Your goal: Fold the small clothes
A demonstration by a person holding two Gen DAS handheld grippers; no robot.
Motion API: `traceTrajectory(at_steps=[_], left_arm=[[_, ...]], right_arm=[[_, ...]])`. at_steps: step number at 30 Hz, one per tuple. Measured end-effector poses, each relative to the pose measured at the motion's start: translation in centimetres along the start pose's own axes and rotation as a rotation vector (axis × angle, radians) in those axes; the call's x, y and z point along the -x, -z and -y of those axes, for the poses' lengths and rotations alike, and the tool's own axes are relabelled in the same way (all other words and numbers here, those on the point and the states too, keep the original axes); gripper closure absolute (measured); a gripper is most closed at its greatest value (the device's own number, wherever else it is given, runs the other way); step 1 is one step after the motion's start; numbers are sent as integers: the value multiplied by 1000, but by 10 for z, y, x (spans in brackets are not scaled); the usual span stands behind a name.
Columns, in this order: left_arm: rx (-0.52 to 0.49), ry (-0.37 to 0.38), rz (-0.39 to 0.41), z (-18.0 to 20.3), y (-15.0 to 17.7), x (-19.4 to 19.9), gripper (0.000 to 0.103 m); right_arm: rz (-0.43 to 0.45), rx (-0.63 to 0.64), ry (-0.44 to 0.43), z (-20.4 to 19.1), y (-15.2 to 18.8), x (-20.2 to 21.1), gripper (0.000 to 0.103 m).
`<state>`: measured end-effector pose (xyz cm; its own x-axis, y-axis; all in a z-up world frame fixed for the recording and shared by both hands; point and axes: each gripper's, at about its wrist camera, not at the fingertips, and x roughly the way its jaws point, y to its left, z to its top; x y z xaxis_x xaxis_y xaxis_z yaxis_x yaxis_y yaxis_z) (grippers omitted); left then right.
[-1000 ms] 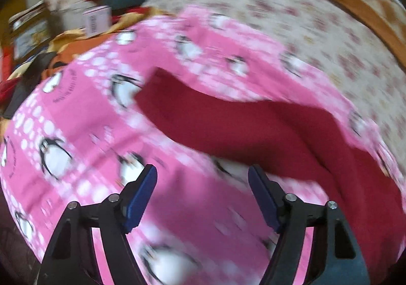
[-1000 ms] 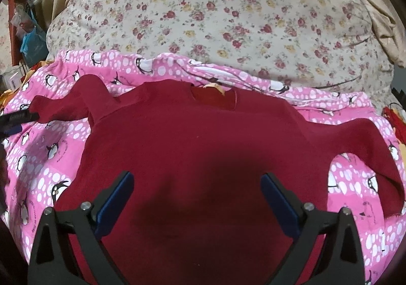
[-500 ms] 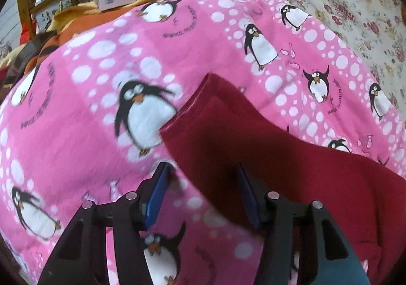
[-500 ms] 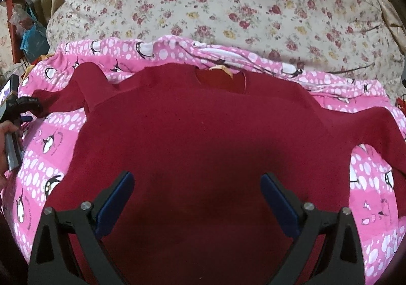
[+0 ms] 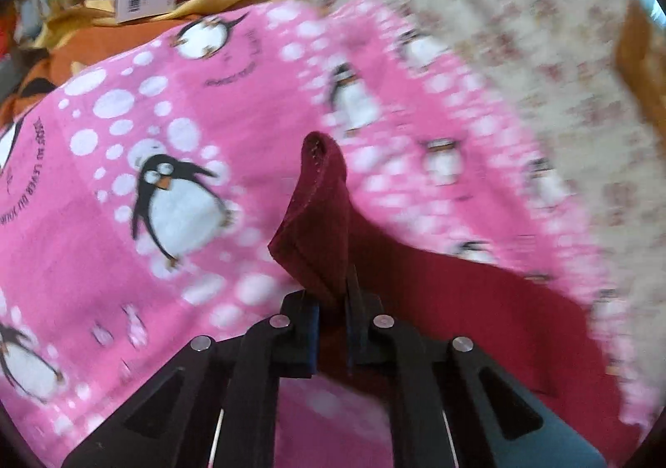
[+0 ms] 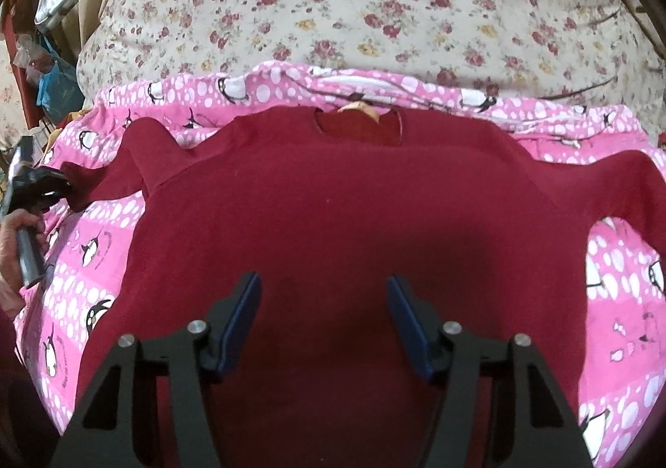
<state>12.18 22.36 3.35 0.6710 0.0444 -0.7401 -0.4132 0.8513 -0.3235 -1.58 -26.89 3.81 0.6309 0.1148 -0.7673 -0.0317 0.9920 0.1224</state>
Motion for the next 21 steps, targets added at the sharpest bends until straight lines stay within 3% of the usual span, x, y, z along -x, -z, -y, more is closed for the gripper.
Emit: traceTrajectory(at_steps=[5,11,16,21], left_arm=[[-66,192,16,43,7,42,103],[-187,389,-17,124,43,89,103],[-313,528,-87,205,96,113,103],[-457,593,-183,277,172,110,103]], right_arm=[[30,-23,-2,6,-5,12,37],[58,-46,17,18,-11,28,37],[90,-72,45,39,-19,46,37],[98,-116,84,67,-23,57,37]])
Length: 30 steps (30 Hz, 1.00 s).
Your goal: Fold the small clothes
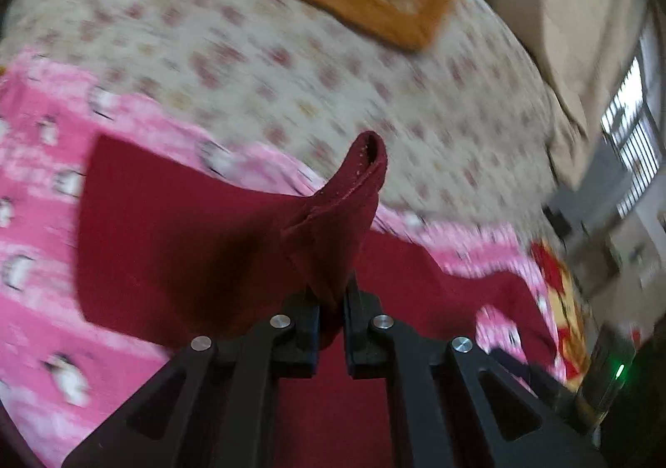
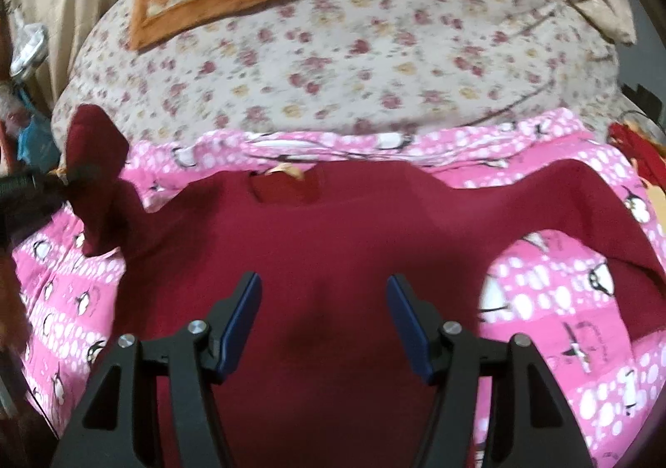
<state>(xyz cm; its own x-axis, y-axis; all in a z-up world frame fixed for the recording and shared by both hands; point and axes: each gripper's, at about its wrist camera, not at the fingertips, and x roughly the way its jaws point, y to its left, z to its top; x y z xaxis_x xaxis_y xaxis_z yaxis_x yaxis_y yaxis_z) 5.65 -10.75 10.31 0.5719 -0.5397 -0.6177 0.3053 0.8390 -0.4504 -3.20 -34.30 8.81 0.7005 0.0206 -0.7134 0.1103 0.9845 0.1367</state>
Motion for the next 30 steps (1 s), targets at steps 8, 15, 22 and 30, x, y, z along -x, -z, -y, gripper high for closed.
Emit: traceTrajectory(at_steps=[8,15,22,30], left_arm=[[-116,16,-153,41,53,-76,103],[-218,1,-124,22,50,-21,98],[-227,-336,-75,-50,50,10,97],[-80,-395,-92,-103,57,8,97]], right_arm=[[-43,-50,44,43,-3,-4,33],[-106,-94,-47,47,-3,-27,27],[-147,-124,-157,25,-16,-54,26],[-265,-86,-95,6,3,-87,54]])
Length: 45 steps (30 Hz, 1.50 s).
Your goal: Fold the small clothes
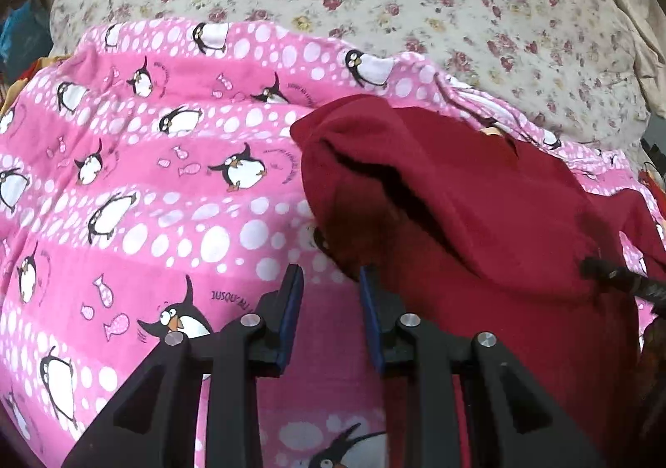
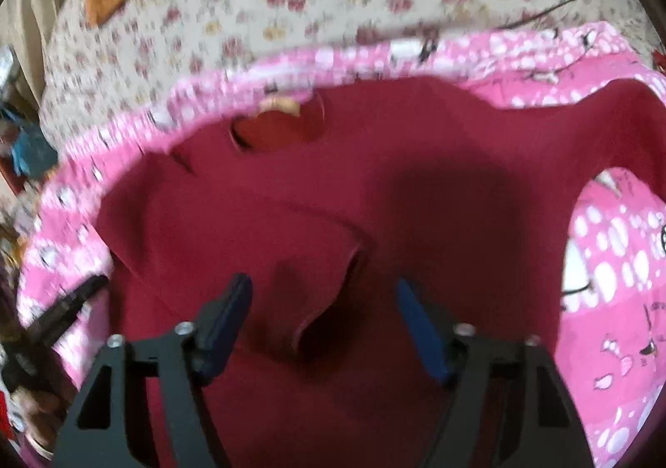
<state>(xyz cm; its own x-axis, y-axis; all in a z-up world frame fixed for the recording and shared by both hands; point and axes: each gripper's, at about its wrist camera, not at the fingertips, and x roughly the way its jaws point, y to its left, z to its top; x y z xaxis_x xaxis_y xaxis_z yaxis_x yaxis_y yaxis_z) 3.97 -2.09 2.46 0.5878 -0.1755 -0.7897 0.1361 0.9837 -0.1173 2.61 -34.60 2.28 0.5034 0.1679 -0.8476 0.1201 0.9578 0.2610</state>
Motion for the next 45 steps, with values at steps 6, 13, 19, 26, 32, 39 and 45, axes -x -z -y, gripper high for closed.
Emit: traceTrajectory(at_steps=[6,13,19,26,32,39,45], left_arm=[[45,-17,-8,-4,-5,-9,97],[86,6,-4,-8,-17,-15,97],[58,63,7,4,-18,-11,97],[2,57,-6,6,-21,-17,97],[36,25,-42,-7,-24,-24,93],[84,-22,7,-49,-20,7,93],[132,-17,42,-67,-22,18,93]], right_arm=[[80,112,17,-12,-4,15,97],[282,132,158,5,-42,74,98],[297,59,283,41,-70,53,97],[223,-25,213,49,-56,48,59],[44,142,-366,-58,-22,19,56],[-100,220,-489,-148,1,-55,56],[-58,86,-464,-163,-14,-90,72]])
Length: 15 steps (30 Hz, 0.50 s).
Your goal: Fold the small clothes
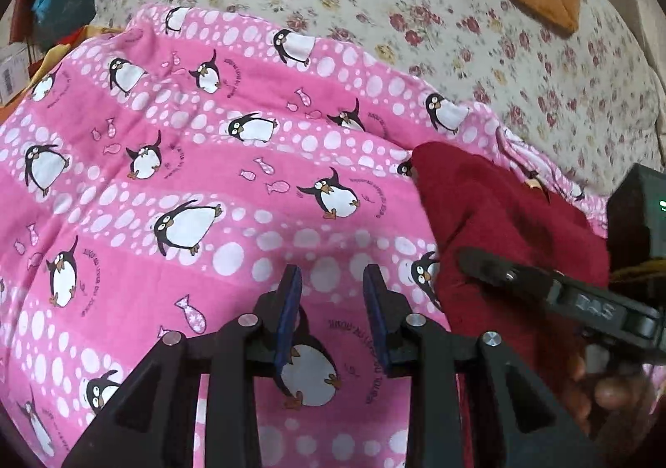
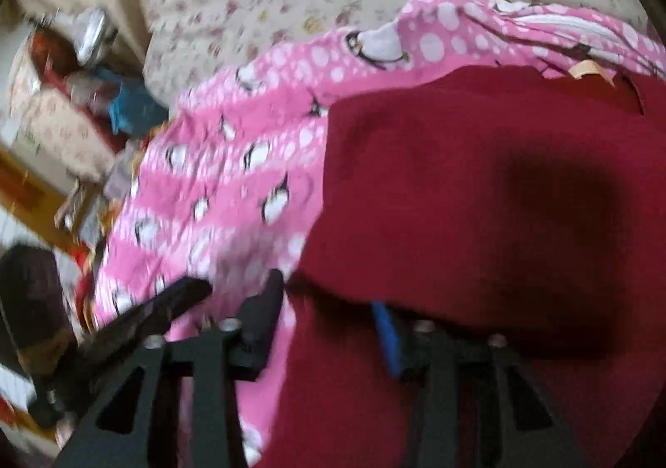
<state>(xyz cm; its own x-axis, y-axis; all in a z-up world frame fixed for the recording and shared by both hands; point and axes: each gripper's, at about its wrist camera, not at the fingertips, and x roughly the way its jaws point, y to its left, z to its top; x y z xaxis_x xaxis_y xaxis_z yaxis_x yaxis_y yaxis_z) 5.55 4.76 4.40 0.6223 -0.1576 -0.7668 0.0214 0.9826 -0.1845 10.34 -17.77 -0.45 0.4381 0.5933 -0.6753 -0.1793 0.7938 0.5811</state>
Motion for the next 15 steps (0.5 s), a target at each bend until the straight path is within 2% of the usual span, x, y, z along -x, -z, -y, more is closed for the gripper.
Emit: traceTrajectory(at_steps=[4,7,11,14,15], left_arm=[[15,6,6,-3,0,3,93],[19,3,22,-1,-1,4,93],[30,22,7,8,-3,0,93],[16,27,6,20,-5,-3,93],[15,31,6,24,-6,-4,93]], right_arm=[[3,35,30,-18,5,0,88],[-3,114,40,-32,16,3,88],[-54,136,69,-30,28,-4,88],[-63,166,33,-32,36,16,87],[-71,182,56,-29,40,29,81]])
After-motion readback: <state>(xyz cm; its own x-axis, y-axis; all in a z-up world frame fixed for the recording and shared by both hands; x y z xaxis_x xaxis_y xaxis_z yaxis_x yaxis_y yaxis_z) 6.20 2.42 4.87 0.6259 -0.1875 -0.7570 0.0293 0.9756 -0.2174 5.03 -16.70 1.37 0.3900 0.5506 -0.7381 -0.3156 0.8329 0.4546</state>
